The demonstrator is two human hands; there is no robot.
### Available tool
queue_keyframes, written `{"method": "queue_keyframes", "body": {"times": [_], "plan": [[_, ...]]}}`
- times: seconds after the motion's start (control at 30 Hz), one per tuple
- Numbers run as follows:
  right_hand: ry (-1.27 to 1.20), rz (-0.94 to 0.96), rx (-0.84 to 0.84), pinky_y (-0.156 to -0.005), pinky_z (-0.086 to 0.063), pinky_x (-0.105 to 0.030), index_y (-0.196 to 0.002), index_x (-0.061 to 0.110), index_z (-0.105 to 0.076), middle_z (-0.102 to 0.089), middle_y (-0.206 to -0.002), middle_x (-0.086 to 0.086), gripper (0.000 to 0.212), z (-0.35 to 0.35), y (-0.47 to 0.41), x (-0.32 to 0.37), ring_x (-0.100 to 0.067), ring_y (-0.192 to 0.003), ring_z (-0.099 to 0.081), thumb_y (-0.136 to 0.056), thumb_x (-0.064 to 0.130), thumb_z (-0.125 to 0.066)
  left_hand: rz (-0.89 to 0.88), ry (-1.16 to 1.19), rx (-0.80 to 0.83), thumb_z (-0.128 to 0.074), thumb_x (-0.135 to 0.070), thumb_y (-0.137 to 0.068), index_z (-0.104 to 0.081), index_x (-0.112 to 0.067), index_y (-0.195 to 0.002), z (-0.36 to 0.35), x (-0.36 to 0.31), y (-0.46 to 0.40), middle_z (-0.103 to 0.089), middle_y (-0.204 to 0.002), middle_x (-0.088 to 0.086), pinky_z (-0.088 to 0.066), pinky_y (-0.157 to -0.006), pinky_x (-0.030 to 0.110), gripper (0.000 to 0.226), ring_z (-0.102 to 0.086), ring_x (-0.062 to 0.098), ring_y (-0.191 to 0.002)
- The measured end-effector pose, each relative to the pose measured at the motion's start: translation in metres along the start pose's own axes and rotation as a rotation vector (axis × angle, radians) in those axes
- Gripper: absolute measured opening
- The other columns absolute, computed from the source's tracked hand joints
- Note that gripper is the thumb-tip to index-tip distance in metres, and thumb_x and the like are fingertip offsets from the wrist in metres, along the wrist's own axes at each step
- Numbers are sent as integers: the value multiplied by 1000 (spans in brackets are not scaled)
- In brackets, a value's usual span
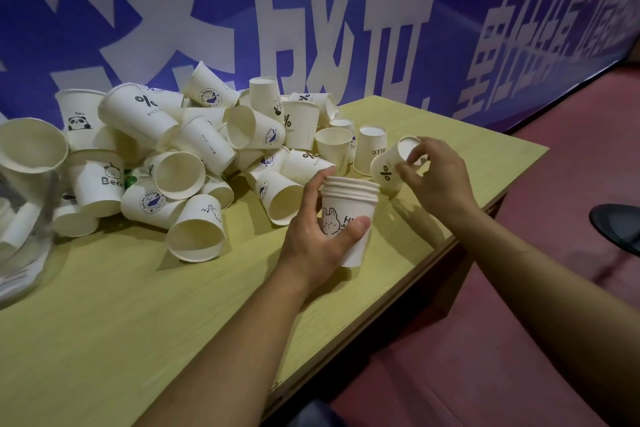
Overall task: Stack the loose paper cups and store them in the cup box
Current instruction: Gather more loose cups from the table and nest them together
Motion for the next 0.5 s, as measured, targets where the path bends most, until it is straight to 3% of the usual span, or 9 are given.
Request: {"method": "queue_keyframes", "body": {"times": [0.1,0.2,0.27,0.37,0.43,0.5], "plan": [[-292,0,-32,-73,-59,-26,-112,22,-45,-52,-123,2,41,6,11,17,-20,-105,-60,-84,19,-75,-13,-4,73,-70,-66,-60,-35,-71,-129,-2,-2,1,-60,-121,-19,-59,-88,40,78,-66,4,-101],[-512,70,109,-73,-60,-26,-132,38,-39,-46,-123,0,61,11,23,40,-15,-98,-63,-85,16,-71,-25,-19,114,-70,-67,-62,-28,-73,-135,-4,-1,1,-60,-131,-10,-57,-93,37,84,-63,10,-111],[-589,92,201,-78,-60,-32,-126,40,-50,-48,-122,-1,48,8,29,50,-20,-101,-64,-85,21,-66,-19,6,109,-70,-67,-63,-21,-77,-135,-3,-1,1,-57,-134,-12,-56,-94,34,88,-61,7,-115],[-787,0,218,-74,-59,-32,-98,25,-59,-57,-106,-5,6,3,35,58,-20,-92,-66,-92,25,-58,-16,54,70,-71,-66,-63,-16,-73,-141,-1,0,0,-51,-135,-25,-54,-96,29,96,-57,-2,-118],[-758,-34,179,-74,-56,-34,-94,17,-55,-60,-101,-3,12,0,37,60,-17,-89,-65,-98,28,-56,-26,49,66,-70,-66,-63,-14,-71,-143,0,0,0,-47,-132,-32,-53,-93,24,98,-55,-7,-117],[-723,-20,169,-76,-58,-30,-109,21,-52,-58,-110,2,18,-2,38,59,-12,-92,-66,-95,29,-61,-25,57,61,-69,-66,-62,-13,-74,-140,-1,-1,0,-46,-133,-32,-54,-90,21,96,-55,-8,-115]]}}
Point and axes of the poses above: each hand's wrist, its own y-axis away from the middle knuckle, its own z-axis out of the back of the hand, x = y × z, the point moved 2 cm from there along -y, towards the middle knuckle
